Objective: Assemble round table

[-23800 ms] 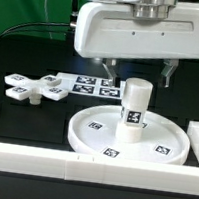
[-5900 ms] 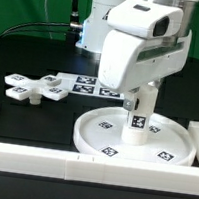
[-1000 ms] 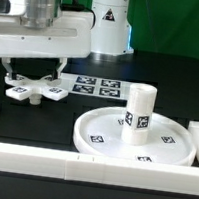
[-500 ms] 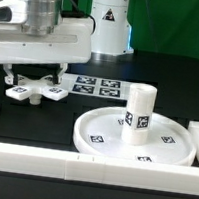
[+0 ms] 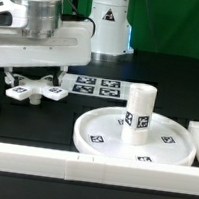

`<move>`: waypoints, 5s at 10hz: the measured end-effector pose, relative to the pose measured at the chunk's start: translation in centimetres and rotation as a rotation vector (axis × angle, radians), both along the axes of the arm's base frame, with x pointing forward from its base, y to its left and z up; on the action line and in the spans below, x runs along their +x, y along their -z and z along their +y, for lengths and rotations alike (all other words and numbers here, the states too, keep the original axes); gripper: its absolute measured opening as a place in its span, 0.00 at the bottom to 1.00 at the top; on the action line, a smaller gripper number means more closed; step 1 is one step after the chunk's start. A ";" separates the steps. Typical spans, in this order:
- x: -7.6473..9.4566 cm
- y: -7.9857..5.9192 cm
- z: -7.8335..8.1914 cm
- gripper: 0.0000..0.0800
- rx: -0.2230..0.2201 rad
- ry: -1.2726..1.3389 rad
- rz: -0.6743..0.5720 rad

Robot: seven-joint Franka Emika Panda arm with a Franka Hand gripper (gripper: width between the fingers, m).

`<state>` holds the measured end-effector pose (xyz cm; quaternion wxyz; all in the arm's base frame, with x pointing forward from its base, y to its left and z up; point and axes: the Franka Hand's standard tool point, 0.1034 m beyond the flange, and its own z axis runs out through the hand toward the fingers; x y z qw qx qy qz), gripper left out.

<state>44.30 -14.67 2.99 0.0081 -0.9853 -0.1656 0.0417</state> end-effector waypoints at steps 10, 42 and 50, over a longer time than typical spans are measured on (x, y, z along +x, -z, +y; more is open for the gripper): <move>-0.3 0.7 0.1 0.56 0.002 -0.001 0.013; 11.6 -8.5 18.7 0.56 0.017 0.109 -0.008; 12.0 -7.5 18.7 0.56 0.016 0.108 -0.027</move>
Offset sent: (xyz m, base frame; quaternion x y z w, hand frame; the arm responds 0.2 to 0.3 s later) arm 0.0011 -0.0014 -0.0028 -0.0023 0.0056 -0.0035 1.0000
